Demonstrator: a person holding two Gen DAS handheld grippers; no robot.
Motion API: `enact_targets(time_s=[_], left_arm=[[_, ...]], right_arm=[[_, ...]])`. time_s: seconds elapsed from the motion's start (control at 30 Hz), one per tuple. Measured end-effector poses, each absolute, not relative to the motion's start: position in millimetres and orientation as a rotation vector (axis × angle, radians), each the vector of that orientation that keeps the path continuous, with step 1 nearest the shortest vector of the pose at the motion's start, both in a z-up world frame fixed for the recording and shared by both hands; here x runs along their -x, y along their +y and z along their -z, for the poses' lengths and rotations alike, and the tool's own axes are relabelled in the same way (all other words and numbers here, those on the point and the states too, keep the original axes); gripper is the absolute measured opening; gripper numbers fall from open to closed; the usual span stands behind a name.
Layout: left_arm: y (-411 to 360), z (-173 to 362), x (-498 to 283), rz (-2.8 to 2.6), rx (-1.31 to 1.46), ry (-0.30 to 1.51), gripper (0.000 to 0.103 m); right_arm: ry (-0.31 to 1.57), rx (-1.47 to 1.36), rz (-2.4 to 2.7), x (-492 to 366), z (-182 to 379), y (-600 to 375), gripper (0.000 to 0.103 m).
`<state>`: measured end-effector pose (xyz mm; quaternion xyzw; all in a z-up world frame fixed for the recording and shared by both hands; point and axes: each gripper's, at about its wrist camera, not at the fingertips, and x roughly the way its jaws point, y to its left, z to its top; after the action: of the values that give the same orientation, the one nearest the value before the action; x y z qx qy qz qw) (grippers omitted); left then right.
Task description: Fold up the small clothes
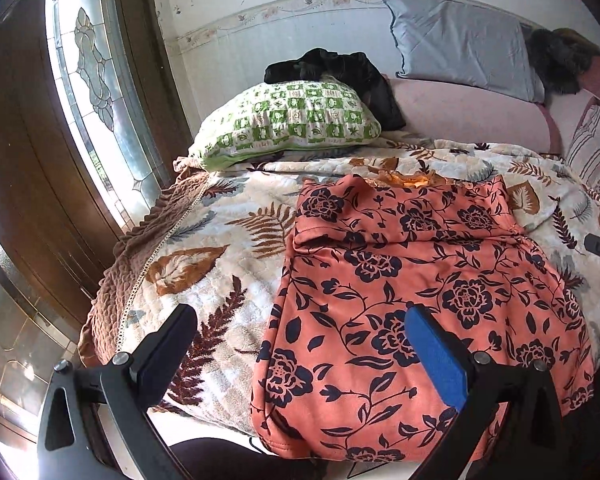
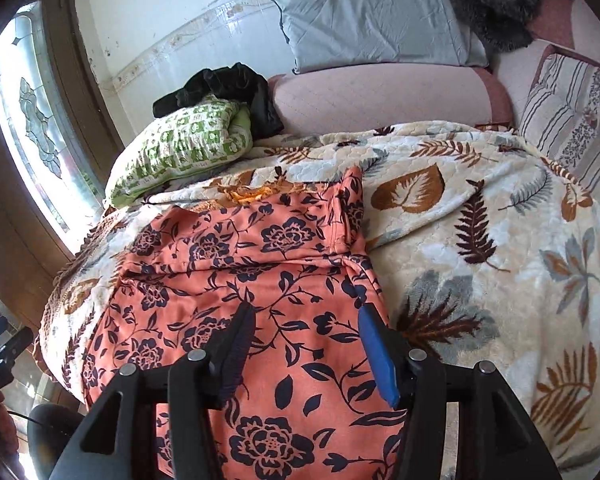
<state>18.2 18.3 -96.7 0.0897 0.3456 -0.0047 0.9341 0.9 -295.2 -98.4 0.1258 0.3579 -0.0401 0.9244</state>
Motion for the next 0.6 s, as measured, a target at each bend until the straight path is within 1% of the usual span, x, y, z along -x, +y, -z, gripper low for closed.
enact_targets(time_s=[0.1,0.17,0.27,0.6], left_arm=[[24.5,91.7,-10.8,-0.009,-0.187,0.692,0.103],[30.5,87.5,-8.6,-0.035,-0.184,0.683,0.103],[40.6,80.0,-5.8,-0.063,-0.159,0.659,0.103],[49.5,56.4,1.5,-0.087,-0.150,0.579,0.103]], right_arm=[[0.684,-0.274,0.051,11.6,75.7,-288.0,0.060],[0.649,-0.267,0.035,23.8,62.8,-283.4,0.064],[0.613,-0.244,0.021,43.0,47.9,-277.0,0.066],[0.573,-0.221,0.024,69.2,31.0,-270.0,0.067]])
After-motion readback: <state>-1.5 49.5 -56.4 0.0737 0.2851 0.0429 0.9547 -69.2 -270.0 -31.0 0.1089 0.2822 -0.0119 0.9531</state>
